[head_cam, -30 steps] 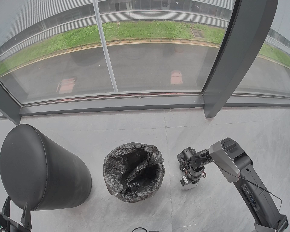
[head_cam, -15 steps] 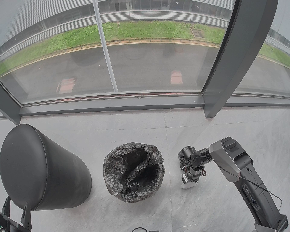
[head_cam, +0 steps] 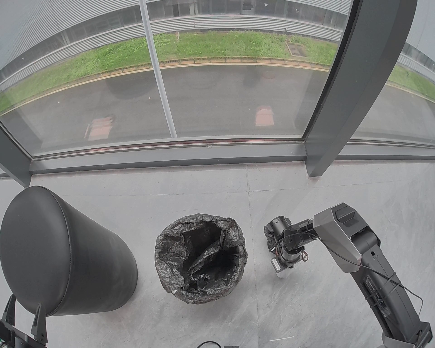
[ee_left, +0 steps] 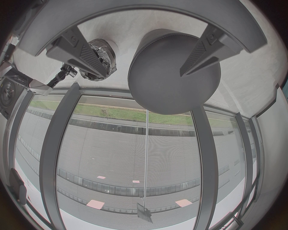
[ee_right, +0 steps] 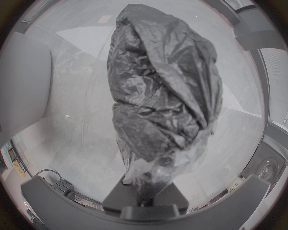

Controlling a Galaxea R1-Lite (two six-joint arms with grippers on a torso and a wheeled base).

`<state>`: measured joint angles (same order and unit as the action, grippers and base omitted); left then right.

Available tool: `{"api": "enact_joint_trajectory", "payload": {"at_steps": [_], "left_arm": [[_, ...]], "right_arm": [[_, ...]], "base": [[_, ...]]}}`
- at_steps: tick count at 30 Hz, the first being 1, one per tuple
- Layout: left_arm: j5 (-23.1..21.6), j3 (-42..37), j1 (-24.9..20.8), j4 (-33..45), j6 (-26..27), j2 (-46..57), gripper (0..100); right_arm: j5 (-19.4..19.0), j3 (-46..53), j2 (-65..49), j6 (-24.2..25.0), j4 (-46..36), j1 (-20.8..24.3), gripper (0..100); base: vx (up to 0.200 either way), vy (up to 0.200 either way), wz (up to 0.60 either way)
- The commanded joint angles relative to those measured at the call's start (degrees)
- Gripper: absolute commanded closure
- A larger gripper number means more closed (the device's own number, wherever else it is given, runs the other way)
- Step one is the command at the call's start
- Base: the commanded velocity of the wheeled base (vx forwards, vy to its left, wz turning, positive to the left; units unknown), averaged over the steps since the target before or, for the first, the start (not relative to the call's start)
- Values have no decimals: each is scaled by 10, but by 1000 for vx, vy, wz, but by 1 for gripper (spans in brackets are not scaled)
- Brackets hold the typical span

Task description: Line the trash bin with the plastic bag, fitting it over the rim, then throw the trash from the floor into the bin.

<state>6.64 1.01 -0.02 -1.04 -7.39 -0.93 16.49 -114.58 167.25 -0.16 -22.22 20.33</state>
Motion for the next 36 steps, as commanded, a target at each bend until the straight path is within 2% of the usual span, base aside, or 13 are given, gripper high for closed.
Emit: {"api": "enact_joint_trajectory", "payload": {"at_steps": [1,5,10,18,22,23,30,36], "left_arm": [[0,-2,0,0,-1,9,0],[0,-3,0,0,-1,9,0],[0,-3,0,0,-1,9,0],[0,-2,0,0,0,9,0],[0,-3,0,0,0,9,0],[0,-2,0,0,0,9,0],[0,-3,0,0,0,9,0],[0,-3,0,0,0,9,0]], "right_arm": [[10,0,-40,-2,-4,10,100],[15,0,-71,-3,-18,16,100],[42,0,-118,-11,-34,19,100],[46,0,-205,-37,-41,38,100],[46,0,-251,-61,-56,71,100],[46,0,-275,-76,-57,95,100],[60,0,-330,-135,-78,182,100],[83,0,-342,-147,-78,255,100]], "base": [[0,0,0],[0,0,0],[0,0,0],[0,0,0],[0,0,0],[0,0,0],[0,0,0],[0,0,0]]}}
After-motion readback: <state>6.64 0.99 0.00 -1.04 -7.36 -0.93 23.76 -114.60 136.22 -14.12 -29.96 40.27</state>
